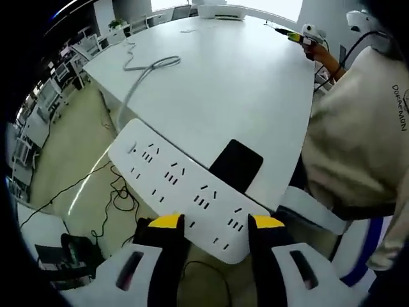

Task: Pick up the power strip scattered on the table, fix it on the side mounting bracket of the table, and press the switch

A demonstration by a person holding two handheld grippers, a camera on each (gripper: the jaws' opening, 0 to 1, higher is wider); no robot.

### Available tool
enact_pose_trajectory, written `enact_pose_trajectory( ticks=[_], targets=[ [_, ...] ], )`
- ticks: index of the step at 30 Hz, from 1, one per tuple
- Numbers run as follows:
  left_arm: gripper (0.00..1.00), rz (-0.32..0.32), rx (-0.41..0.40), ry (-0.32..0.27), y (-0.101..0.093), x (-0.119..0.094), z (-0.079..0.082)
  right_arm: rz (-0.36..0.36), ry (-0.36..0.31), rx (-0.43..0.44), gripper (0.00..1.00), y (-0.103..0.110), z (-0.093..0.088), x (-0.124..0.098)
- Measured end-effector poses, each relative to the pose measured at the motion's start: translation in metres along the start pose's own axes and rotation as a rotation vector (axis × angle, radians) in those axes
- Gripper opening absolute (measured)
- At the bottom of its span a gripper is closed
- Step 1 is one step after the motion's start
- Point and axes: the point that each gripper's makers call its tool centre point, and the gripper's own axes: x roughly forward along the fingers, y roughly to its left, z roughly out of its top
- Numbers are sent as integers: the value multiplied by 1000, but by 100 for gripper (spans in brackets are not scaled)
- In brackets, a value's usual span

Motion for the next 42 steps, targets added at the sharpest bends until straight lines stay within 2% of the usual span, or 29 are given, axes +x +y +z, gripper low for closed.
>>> enact_pose_trajectory(
  ticks=[7, 23, 29, 35, 42],
  targets=[
    [43, 5, -6, 4, 1, 0, -1, 7, 9, -1, 51, 1, -2, 3],
    [43, 12, -22, 76, -3, 4, 4, 92, 43, -33, 51, 21, -9, 1],
    [43, 15, -25, 83, -4, 4, 5, 123, 63, -44, 51, 25, -11, 1],
    [43, 17, -30, 81, -6, 5, 6, 163, 84, -60, 51, 33, -7, 4],
    [43, 18, -29, 110, -5, 6, 7, 200, 122, -78, 51, 38, 0, 7]
  ],
)
